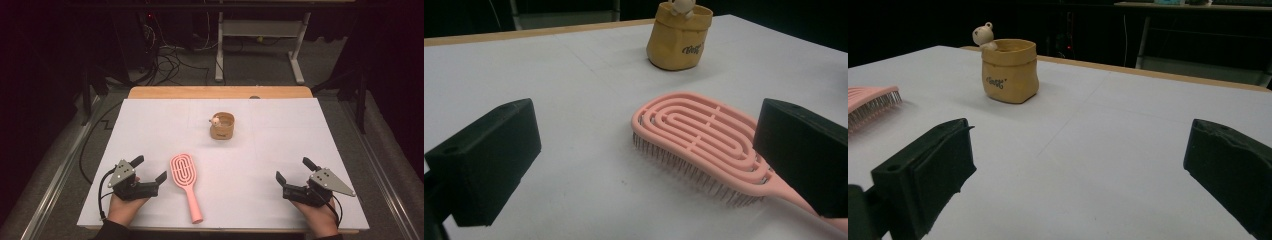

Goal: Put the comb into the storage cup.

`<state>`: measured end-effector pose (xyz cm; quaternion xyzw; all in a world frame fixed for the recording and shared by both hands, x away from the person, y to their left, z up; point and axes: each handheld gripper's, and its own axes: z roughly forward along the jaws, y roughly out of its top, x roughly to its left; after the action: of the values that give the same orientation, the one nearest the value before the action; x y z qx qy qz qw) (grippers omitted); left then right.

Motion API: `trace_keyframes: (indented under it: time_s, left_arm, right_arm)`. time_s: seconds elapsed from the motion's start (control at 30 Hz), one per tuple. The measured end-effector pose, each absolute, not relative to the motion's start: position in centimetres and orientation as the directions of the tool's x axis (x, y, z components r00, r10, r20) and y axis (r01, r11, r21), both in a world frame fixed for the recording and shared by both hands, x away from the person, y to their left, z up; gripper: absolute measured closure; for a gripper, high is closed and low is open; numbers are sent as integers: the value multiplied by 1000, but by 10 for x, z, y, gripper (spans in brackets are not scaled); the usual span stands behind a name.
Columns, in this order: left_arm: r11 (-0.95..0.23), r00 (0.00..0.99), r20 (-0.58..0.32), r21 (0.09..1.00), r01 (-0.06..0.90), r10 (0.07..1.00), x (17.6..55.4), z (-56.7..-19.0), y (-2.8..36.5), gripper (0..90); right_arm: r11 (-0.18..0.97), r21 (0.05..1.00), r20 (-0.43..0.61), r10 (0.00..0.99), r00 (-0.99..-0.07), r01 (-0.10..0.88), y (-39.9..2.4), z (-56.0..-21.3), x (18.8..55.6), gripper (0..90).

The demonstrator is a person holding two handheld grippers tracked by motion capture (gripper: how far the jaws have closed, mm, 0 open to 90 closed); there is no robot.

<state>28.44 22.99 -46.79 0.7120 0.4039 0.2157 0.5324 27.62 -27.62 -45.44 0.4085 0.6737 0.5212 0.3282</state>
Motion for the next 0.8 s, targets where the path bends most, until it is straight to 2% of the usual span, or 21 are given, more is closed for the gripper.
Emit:
trace_keyframes:
  time_s: [0.47,0.8]
  left_arm:
    - [-82,571,-121,945,317,812,283,-465,234,0]
    - [-81,577,-132,941,329,806,283,-464,234,0]
  right_arm:
    - [128,970,-22,896,-444,209,-274,-453,275,3]
    - [123,970,-18,897,-442,210,-274,-453,275,3]
